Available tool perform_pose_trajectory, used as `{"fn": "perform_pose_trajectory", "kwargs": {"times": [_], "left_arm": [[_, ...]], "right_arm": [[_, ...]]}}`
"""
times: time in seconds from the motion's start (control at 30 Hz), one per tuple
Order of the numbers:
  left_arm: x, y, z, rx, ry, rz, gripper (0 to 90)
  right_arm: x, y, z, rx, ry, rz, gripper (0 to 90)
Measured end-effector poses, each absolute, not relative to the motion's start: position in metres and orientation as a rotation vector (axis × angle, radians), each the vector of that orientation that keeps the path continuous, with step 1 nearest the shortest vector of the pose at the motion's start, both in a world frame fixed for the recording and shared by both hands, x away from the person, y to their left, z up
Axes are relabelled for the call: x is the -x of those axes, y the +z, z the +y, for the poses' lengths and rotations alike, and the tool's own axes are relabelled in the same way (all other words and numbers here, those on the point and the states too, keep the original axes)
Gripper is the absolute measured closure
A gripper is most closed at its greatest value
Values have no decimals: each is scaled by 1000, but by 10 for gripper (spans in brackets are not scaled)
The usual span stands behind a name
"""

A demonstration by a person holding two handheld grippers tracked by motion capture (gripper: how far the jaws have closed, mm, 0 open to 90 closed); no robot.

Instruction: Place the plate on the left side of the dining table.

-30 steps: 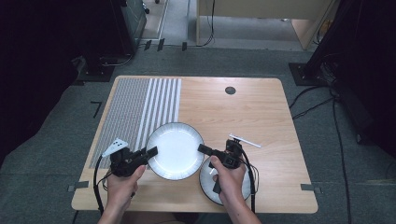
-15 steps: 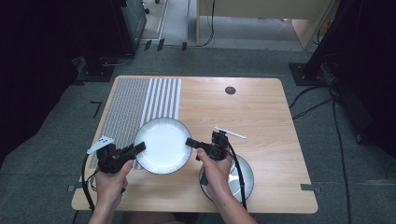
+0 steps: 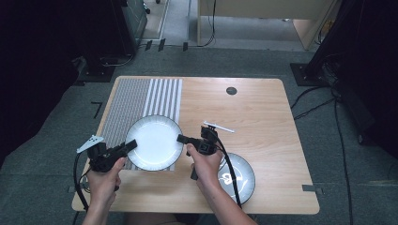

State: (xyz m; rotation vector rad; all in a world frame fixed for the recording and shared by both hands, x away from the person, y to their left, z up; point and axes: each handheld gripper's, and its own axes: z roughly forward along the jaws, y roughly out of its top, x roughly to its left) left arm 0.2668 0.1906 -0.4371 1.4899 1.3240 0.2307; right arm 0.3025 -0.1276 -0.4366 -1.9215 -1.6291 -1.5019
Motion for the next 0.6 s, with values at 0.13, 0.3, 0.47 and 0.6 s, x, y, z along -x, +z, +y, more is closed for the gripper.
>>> {"fn": "perform_pose_trajectory", "kwargs": {"times": [0.13,0.3,0.47,0.6], "left_arm": [[-270,-439,198,-1471,232,1341,746],[-273,-442,208,-1453,241,1361,749],[-275,-446,213,-1435,258,1383,749],[-278,-449,217,-1423,261,1395,749]], "right_arm": [[-309,-436,-119,1920,-1490,-1644,840],[-316,-436,-107,1917,-1474,-1659,842],[-324,-439,-97,1919,-1453,-1675,842],[-332,-440,-92,1917,-1443,-1689,842]]}}
